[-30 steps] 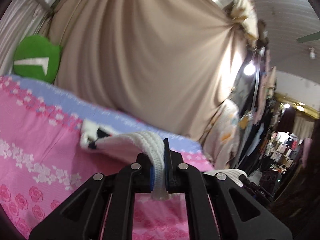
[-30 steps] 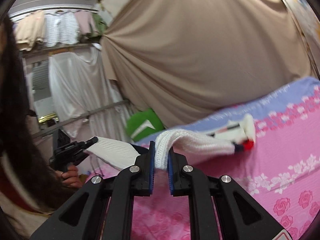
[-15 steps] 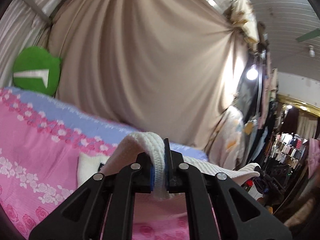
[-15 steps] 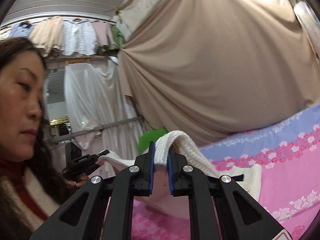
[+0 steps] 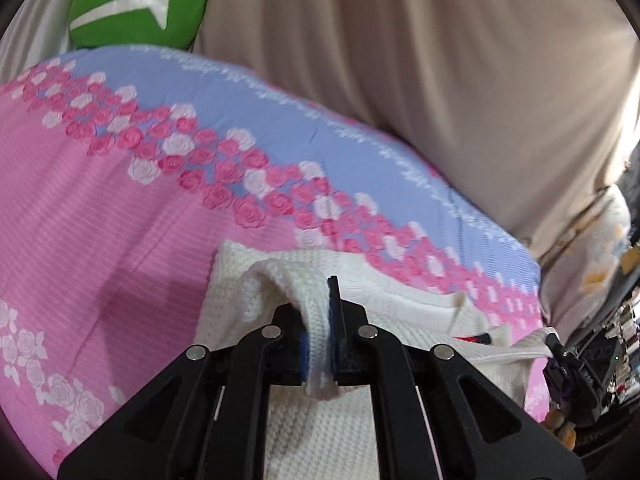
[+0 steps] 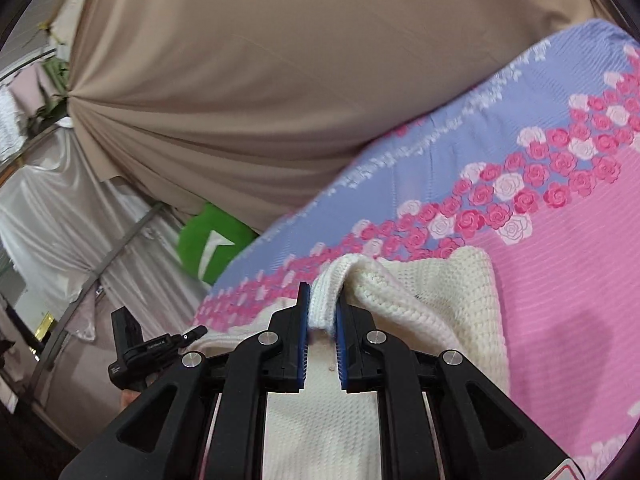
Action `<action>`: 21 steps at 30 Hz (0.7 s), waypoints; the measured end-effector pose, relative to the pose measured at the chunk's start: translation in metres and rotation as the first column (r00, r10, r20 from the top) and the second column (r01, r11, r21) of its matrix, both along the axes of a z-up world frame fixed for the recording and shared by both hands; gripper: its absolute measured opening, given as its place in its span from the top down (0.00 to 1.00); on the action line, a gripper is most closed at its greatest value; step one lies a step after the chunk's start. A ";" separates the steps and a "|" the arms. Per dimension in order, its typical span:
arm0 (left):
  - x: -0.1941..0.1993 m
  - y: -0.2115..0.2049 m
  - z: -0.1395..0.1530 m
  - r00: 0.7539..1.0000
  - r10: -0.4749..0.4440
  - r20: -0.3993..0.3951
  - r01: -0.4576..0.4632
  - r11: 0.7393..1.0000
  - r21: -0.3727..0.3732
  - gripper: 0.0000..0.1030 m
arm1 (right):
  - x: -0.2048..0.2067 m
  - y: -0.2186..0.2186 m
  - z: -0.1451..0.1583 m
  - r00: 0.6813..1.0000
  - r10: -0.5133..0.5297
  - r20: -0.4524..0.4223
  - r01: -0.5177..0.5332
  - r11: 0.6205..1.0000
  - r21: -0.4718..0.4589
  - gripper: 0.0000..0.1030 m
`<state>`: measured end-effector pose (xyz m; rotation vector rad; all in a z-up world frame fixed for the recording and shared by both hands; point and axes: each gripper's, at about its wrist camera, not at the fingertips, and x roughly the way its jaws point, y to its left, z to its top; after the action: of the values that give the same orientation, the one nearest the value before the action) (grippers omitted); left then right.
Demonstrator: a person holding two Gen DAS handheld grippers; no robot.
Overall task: Fold small clothes
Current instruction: 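Grasp the sweater hem with both grippers and lift it toward the collar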
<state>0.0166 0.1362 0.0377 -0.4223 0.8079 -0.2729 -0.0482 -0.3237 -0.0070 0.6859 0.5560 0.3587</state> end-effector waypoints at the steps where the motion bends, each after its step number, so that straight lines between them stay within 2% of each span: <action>1: 0.004 -0.002 -0.005 1.000 0.003 -0.012 -0.003 1.000 0.013 0.94 | 0.008 0.001 -0.004 1.000 -0.007 -0.023 0.007 1.000 -0.010 0.90; 7: 0.024 -0.009 -0.034 0.997 0.018 -0.073 -0.013 0.998 0.061 0.93 | 0.026 0.007 -0.017 0.993 -0.049 -0.111 0.037 0.994 -0.102 0.88; 10: 0.027 -0.012 -0.038 0.998 0.007 -0.069 -0.003 0.998 0.069 0.90 | 0.027 0.010 -0.020 0.992 -0.067 -0.109 0.054 0.991 -0.125 0.81; 11: 0.026 -0.011 -0.038 0.998 -0.002 -0.059 0.005 0.998 0.057 0.87 | 0.022 0.008 -0.017 0.994 -0.081 -0.079 0.071 0.990 -0.118 0.73; 12: 0.023 -0.010 -0.036 0.999 -0.008 -0.049 0.009 0.999 0.035 0.79 | 0.015 0.005 -0.012 0.993 -0.107 -0.041 0.102 0.989 -0.109 0.59; 13: 0.018 -0.007 -0.032 0.999 -0.013 -0.031 0.013 1.000 0.000 0.74 | 0.006 0.002 -0.006 0.991 -0.135 -0.001 0.135 0.986 -0.102 0.48; 15: 0.007 -0.003 -0.022 1.000 -0.001 0.007 0.002 1.000 -0.010 0.47 | -0.014 -0.005 0.006 0.984 -0.166 0.072 0.171 0.982 -0.077 0.45; 17: -0.014 0.002 -0.005 0.996 0.038 0.076 -0.043 0.997 0.057 0.36 | -0.036 -0.009 0.016 0.977 -0.186 0.100 0.195 0.977 -0.089 0.45; 19: -0.035 0.007 0.008 0.991 0.038 0.125 -0.051 0.993 0.111 0.26 | -0.057 -0.007 0.018 0.976 -0.199 0.088 0.211 0.966 -0.150 0.40; 20: -0.048 0.012 0.012 0.990 0.039 0.133 -0.056 0.990 0.131 0.20 | -0.067 -0.006 0.016 0.977 -0.200 0.075 0.211 0.961 -0.179 0.39; 21: -0.058 0.017 0.013 0.991 0.040 0.127 -0.058 0.988 0.141 0.20 | -0.078 -0.004 0.013 0.979 -0.196 0.059 0.204 0.956 -0.210 0.38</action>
<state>-0.0412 0.1537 0.0508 -0.2859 0.6896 -0.1911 -0.1265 -0.3275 0.0056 0.5190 0.4767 0.1185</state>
